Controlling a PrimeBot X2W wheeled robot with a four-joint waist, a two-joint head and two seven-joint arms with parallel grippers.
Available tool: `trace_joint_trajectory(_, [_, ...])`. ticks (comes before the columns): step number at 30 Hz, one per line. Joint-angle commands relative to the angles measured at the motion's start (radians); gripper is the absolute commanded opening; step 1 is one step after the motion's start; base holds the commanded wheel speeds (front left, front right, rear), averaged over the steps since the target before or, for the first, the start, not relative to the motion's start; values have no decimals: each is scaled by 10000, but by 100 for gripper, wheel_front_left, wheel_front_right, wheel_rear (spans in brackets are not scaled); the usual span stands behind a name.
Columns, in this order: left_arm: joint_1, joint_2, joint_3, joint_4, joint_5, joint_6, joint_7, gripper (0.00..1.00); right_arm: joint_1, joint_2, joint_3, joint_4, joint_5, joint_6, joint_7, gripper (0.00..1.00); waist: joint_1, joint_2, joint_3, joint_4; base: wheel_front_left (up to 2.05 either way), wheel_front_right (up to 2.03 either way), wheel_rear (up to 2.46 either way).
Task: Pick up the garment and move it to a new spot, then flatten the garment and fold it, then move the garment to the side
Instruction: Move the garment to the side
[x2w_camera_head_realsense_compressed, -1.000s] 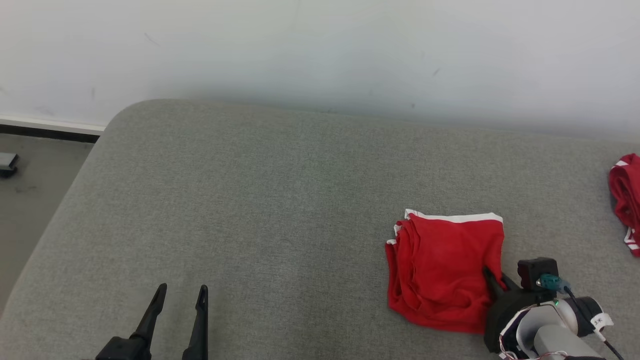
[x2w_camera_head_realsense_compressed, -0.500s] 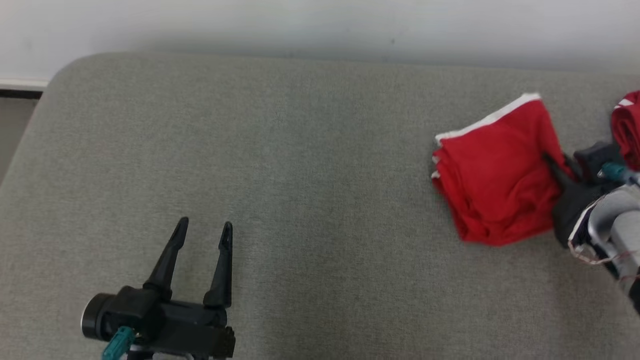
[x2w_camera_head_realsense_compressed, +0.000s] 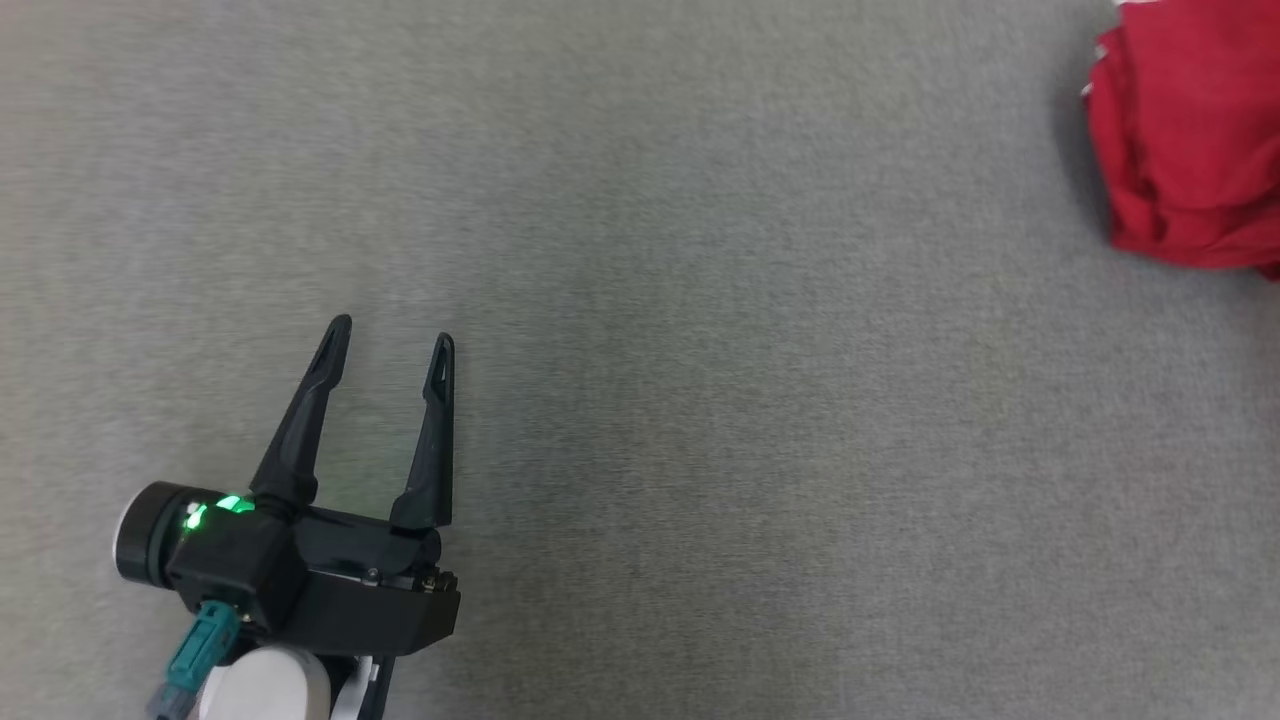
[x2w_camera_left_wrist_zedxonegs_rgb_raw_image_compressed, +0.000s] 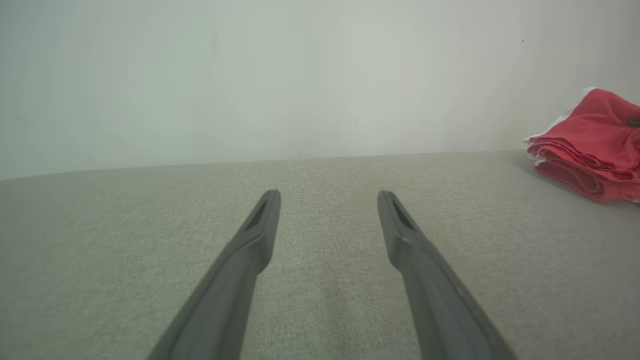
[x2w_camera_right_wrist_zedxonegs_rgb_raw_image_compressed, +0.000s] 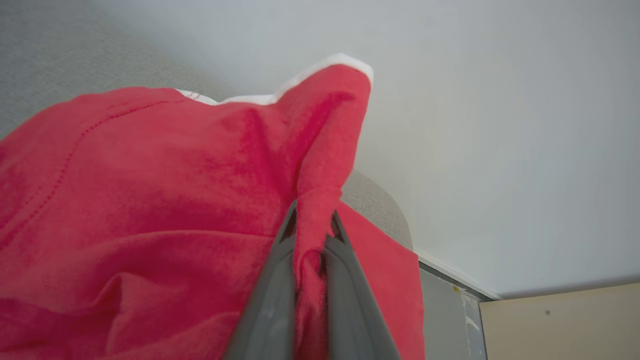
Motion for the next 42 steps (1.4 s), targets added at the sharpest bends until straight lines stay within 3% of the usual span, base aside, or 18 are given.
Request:
trace_joint_trajectory(1, [-151, 93, 11, -149, 156, -38, 0, 100, -235, -247, 108, -36, 142, -24, 11, 0, -3, -3, 899, -883, 0, 0, 0])
trace_joint_trajectory(12, [-148, 349, -158, -897, 358, -63, -1, 100, -1497, -1323, 869, 423, 431, -24, 92, 0, -3, -3, 1317, -1203, 0, 0, 0])
trace_joint_trajectory(22, [-155, 406, -231, -1095, 337, -36, -1, 100, -2683, -1059, 1458, 1635, -23, -24, 150, 0, -3, -3, 1546, -1028, 0, 0, 0])
trace_joint_trajectory(23, [-170, 399, -241, -1105, 329, -31, -1, 100, -2814, -1020, 1429, 1751, -134, -24, 7, 18, -3, -3, 1564, -1003, 0, 0, 0])
trace_joint_trajectory(24, [-177, 392, -236, -1112, 318, -18, -1, 100, -2896, -967, 1469, 1878, -277, -24, -71, 95, -3, -3, 1580, -985, 0, 0, 0])
trace_joint_trajectory(25, [-176, 389, -225, -1111, 305, -17, -1, 100, -2941, -888, 1505, 2022, -367, -24, -82, 100, -3, -3, 1587, -970, 0, 0, 0])
trace_joint_trajectory(33, [-55, 388, -94, -902, 196, 31, -1, 100, -3090, -217, 1311, 2693, -699, -24, -393, 100, -3, -3, 1337, -983, 0, 0, 0])
trace_joint_trajectory(42, [638, 283, 341, -314, -57, 188, 0, 100, -2383, 1081, 684, 2414, -660, -24, -1460, 100, -3, -3, -259, -924, 0, 0, 0])
